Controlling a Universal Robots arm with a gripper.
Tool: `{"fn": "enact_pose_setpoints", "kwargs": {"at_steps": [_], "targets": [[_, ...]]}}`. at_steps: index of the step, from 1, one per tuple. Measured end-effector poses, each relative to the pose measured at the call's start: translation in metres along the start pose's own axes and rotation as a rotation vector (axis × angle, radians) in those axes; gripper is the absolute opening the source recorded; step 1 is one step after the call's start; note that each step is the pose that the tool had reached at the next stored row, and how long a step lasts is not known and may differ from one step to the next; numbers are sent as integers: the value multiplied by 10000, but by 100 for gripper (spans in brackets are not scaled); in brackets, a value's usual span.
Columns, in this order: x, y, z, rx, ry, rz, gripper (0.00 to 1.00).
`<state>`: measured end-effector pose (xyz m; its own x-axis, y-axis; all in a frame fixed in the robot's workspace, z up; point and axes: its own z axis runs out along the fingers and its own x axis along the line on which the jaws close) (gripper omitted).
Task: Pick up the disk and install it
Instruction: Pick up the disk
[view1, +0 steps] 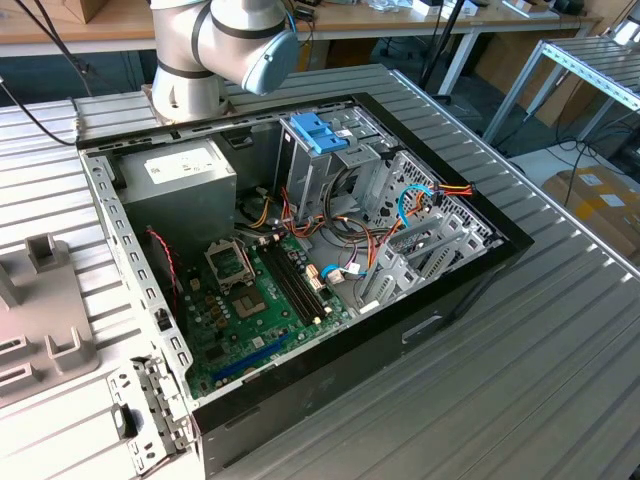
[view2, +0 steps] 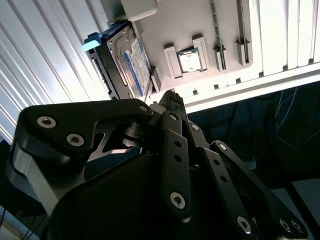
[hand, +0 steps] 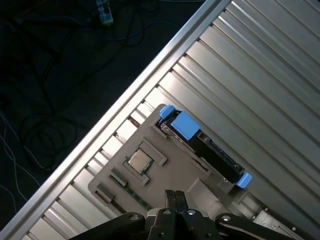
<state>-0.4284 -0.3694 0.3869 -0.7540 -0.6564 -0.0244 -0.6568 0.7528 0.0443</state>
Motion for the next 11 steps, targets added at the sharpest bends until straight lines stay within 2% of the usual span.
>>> {"fn": "enact_pose_setpoints", "kwargs": {"at_steps": [6,11], "targets": [[0,0,0,-6,10,-225,11],[0,0,0,-14,25,-566,11]]}}
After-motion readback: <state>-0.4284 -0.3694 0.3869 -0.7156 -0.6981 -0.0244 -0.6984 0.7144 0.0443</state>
